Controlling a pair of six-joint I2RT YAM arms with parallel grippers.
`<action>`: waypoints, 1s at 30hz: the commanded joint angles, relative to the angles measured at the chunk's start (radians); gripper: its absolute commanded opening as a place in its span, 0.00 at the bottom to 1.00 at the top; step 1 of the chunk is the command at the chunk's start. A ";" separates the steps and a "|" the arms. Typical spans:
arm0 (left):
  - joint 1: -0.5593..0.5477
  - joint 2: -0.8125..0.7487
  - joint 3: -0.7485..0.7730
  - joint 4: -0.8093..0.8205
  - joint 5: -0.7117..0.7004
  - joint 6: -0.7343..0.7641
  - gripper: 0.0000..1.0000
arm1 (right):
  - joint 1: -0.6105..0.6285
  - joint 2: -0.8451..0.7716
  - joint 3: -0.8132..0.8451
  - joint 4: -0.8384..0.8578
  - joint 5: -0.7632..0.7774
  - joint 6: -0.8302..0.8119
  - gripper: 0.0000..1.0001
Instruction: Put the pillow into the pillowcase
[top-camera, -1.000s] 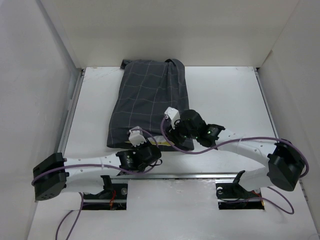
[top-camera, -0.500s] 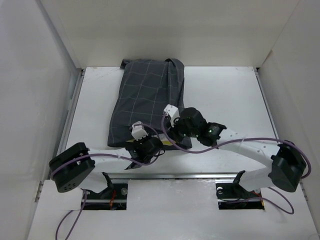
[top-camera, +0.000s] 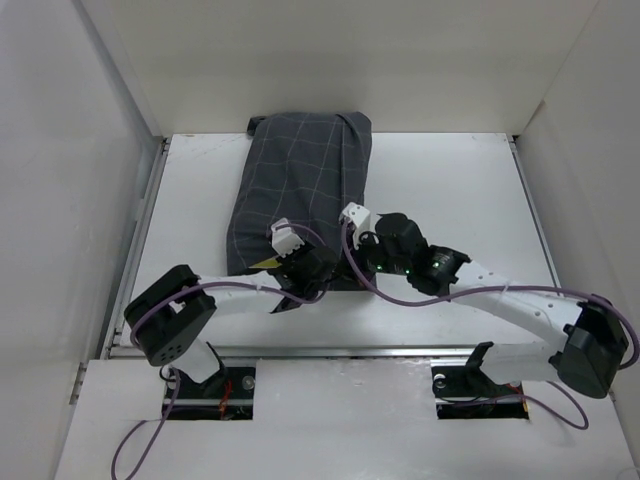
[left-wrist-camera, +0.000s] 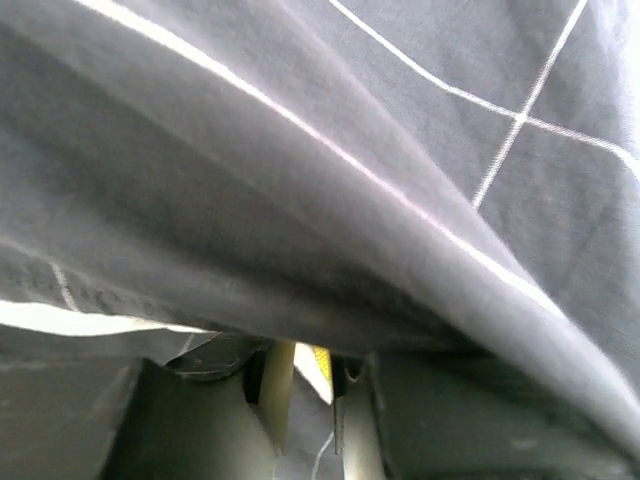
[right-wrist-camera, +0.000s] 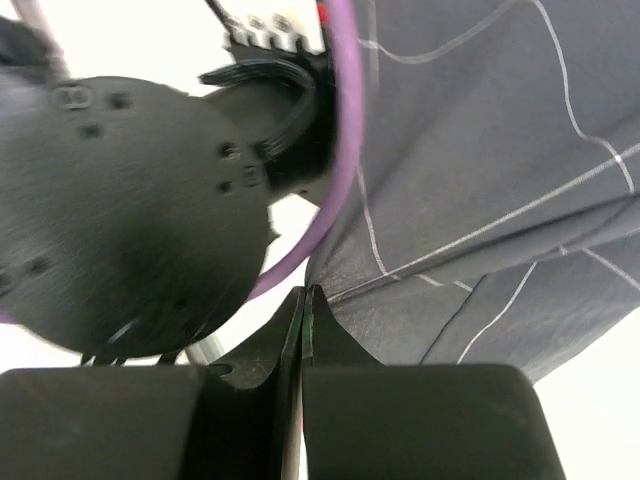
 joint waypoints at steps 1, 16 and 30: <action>0.022 -0.033 0.087 -0.073 -0.060 -0.002 0.17 | 0.024 0.034 -0.005 -0.034 0.021 0.072 0.00; -0.202 -0.599 -0.035 -0.918 0.356 -0.157 0.52 | 0.024 0.141 -0.079 0.042 -0.004 0.060 0.00; -0.193 -0.851 0.150 -1.288 0.078 -0.448 1.00 | 0.024 0.011 -0.137 0.015 -0.009 0.092 1.00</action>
